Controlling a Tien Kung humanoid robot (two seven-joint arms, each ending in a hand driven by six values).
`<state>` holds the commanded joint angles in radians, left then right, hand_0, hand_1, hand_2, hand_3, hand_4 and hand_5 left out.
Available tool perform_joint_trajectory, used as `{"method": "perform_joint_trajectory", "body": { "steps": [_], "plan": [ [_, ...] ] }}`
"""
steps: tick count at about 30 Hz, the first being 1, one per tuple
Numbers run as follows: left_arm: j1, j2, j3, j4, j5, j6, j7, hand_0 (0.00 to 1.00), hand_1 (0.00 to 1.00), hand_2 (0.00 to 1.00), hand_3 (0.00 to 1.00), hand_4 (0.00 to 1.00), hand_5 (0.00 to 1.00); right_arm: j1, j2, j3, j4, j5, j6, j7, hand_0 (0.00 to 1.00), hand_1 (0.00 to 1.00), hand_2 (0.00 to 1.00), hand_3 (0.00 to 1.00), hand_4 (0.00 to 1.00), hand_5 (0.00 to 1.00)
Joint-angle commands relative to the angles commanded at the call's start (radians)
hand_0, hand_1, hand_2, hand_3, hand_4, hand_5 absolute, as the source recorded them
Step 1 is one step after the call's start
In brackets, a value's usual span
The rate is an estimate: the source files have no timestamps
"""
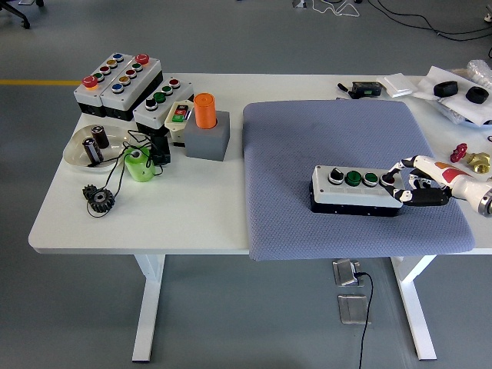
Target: Pick up the button,place it on the desk,press the button,press the button
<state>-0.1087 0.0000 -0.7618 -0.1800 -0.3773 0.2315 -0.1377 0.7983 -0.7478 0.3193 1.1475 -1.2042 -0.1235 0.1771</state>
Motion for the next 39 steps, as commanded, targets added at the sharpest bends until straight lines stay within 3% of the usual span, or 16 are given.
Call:
{"method": "perform_joint_trajectory", "body": {
  "steps": [10, 29, 39],
  "plan": [
    [0.000, 0.000, 0.003, 0.000, -0.001, 0.001, 0.000, 0.684, 0.756, 0.781, 0.604, 0.397, 0.946, -0.003, -0.002, 0.077, 0.073, -0.004, -0.014, 0.000, 0.143, 0.002, 0.097, 0.636, 0.633, 0.453],
    [-0.003, 0.000, 0.008, 0.000, -0.003, 0.001, -0.001, 0.684, 0.756, 0.781, 0.599, 0.397, 0.944, 0.017, 0.054, -0.007, -0.004, -0.003, -0.009, -0.011, 0.143, 0.002, 0.097, 0.632, 0.633, 0.455],
    [-0.004, 0.000, 0.004, 0.000, 0.000, 0.002, -0.001, 0.684, 0.756, 0.780, 0.600, 0.397, 0.942, 0.019, 0.054, -0.011, 0.001, -0.008, -0.009, -0.013, 0.143, 0.002, 0.097, 0.632, 0.632, 0.455]
  ]
}}
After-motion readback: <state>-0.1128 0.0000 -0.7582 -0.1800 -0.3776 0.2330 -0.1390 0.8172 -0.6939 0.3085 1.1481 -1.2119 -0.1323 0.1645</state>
